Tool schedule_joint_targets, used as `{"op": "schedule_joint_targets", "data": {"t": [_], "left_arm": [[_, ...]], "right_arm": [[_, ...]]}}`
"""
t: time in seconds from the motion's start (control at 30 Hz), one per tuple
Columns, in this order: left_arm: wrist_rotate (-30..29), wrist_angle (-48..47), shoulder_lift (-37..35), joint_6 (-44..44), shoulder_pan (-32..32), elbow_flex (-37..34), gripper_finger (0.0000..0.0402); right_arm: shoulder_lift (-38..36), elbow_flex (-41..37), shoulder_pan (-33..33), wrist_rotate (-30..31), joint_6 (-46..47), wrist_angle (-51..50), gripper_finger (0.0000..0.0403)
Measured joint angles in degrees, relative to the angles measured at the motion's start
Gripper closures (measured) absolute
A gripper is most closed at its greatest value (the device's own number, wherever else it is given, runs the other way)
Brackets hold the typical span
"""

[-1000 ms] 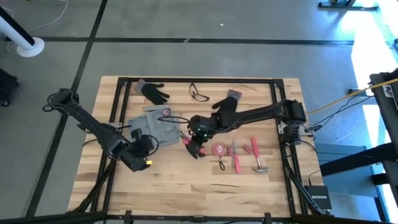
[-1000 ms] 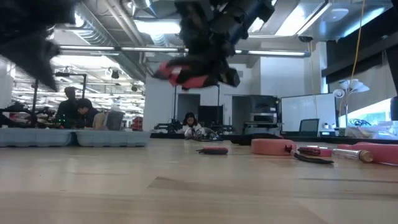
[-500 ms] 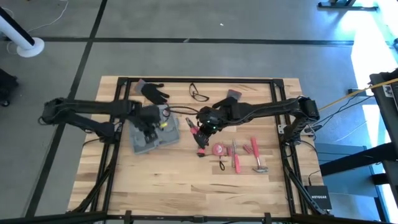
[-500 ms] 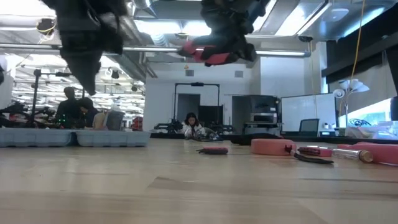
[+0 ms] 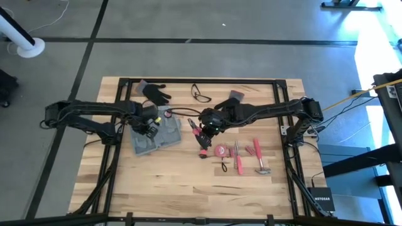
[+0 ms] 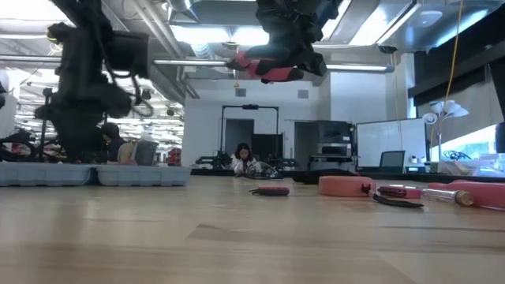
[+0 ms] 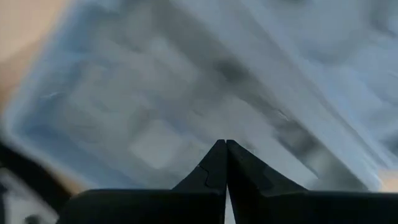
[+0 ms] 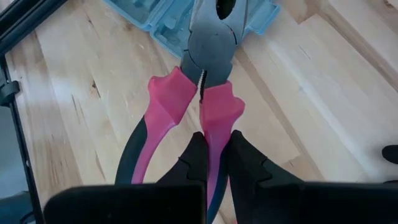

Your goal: Prefit tool cases

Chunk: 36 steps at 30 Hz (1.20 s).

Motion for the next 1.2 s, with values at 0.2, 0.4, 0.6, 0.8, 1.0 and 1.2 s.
{"op": "schedule_joint_targets", "data": {"t": [0.2, 0.4, 0.6, 0.8, 1.0, 1.2], "left_arm": [[-8.3, 5.1, -0.3, -6.7, -1.1, -1.1, 0.0401], [-10.4, 10.2, 2.1, -11.5, -1.3, -3.7, 0.0402], [-10.9, 17.0, 3.7, -13.9, -1.8, -6.7, 0.0402], [-11.9, 26.3, 4.6, 6.5, -1.4, -7.2, 0.0402], [-11.0, 30.3, 4.8, 28.0, -5.2, -7.3, 0.0402], [-4.8, 35.9, 5.2, 42.6, -13.4, -7.2, 0.0402]], "right_arm": [[0.0, 0.0, 0.0, 0.0, -0.2, 0.0, 0.0376], [0.0, 0.0, 0.0, 0.0, -0.2, 0.0, 0.0376], [0.0, 0.0, 0.0, 0.0, 0.5, -0.1, 0.0377], [0.0, 0.0, 0.0, 0.0, 1.3, 0.0, 0.0377], [0.0, 0.0, 0.0, 0.0, 1.3, 0.0, 0.0377], [0.0, 0.0, 0.0, 0.7, 1.5, 0.0, 0.0377]]}}
